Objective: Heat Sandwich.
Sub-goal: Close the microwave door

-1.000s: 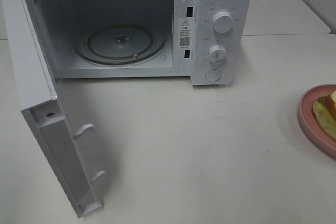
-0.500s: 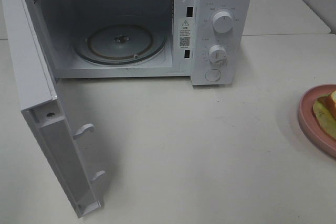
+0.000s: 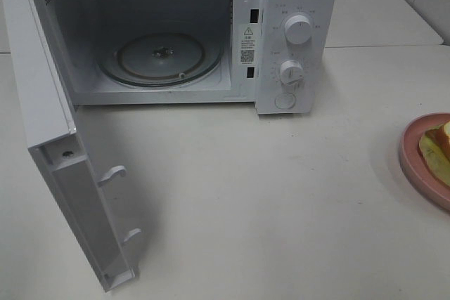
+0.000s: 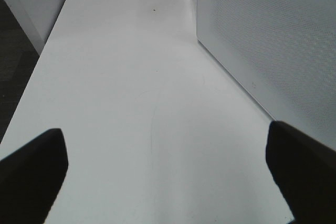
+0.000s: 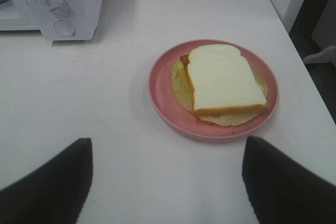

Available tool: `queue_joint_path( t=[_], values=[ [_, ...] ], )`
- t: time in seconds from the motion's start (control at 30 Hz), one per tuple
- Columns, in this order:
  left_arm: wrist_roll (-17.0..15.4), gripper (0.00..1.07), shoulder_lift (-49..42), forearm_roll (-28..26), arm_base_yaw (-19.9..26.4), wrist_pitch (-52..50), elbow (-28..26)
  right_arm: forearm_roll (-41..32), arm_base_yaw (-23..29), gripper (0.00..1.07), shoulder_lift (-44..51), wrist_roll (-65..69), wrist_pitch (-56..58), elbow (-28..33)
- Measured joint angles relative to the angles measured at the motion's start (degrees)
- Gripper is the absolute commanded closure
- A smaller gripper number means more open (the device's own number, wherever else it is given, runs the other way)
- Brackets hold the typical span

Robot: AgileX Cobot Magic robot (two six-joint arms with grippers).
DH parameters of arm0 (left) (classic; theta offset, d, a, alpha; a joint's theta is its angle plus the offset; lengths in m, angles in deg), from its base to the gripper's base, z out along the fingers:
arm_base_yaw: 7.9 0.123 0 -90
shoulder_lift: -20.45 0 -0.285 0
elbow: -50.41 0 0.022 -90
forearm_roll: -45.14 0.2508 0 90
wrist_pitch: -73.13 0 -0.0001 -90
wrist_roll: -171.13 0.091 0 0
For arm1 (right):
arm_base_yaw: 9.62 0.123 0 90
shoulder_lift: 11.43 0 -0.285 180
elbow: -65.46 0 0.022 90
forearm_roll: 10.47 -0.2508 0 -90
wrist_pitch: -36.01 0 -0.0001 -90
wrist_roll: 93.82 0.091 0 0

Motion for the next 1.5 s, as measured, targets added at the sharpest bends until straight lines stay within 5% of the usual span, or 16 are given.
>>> queue_joint_path(
  t=[0.7,0.83,1.0,1.13,1.27,1.5],
  values=[
    [0.0,0.12,0.0,0.0,0.0,-0.63,-0.4,0.0,0.0,0.32,0.0,0.0,0.0,0.0],
    [0.0,0.22,0.57,0.0,0.0,-3.44,-1.72,0.0,0.0,0.32,0.0,0.0,0.0,0.0],
    [0.0,0.47,4.93,0.0,0.0,-4.87,-2.01,0.0,0.0,0.32,0.0,0.0,0.0,0.0],
    [0.0,0.85,10.94,0.0,0.0,-9.4,-2.01,0.0,0.0,0.32,0.0,0.0,0.0,0.0],
    [0.0,1.05,15.47,0.0,0.0,-14.44,-2.01,0.0,0.0,0.32,0.0,0.0,0.0,0.0],
    [0.0,1.07,21.49,0.0,0.0,-22.52,-0.52,0.0,0.0,0.32,0.0,0.0,0.0,0.0]
  ],
)
